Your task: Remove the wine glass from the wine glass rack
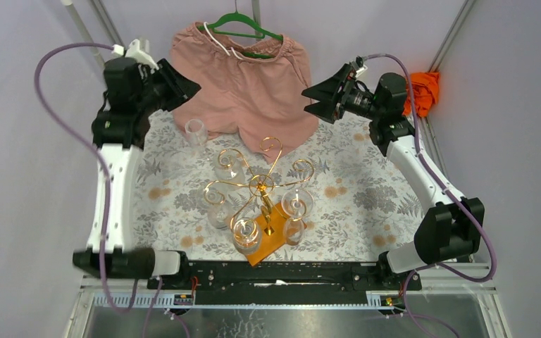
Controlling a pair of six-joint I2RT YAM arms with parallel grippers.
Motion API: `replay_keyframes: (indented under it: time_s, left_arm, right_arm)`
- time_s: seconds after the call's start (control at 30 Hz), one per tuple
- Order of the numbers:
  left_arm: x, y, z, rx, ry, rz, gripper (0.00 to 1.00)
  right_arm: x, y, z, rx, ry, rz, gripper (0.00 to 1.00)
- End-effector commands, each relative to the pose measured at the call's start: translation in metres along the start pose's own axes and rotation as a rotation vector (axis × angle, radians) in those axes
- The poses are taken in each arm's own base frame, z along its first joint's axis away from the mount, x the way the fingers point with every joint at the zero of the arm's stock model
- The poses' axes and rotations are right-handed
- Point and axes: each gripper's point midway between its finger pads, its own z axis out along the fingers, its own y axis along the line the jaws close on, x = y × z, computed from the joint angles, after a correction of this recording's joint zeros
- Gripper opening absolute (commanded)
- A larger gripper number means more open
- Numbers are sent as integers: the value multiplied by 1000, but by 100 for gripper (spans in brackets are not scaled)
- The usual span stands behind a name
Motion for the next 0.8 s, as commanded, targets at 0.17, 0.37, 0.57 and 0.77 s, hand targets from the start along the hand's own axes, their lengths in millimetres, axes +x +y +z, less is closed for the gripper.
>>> replay_keyframes:
  time_s: [0.17,0.37,0.57,0.77]
  left_arm:
    - [51,-97,-65,662,133,-171,43]
    - [82,-81,-77,677,155,-220,43]
    - [104,-65,-81,642,189,-245,45]
    - [116,-59,-82,626,215,-248,46]
  right_arm:
    - [6,33,-15,-65,-16,-76,96]
    - [9,38,-19,-72,-28,-88,96]
    - [10,39,-21,-71,-35,-88,96]
    - [10,40,-22,-78,-45,-87,96]
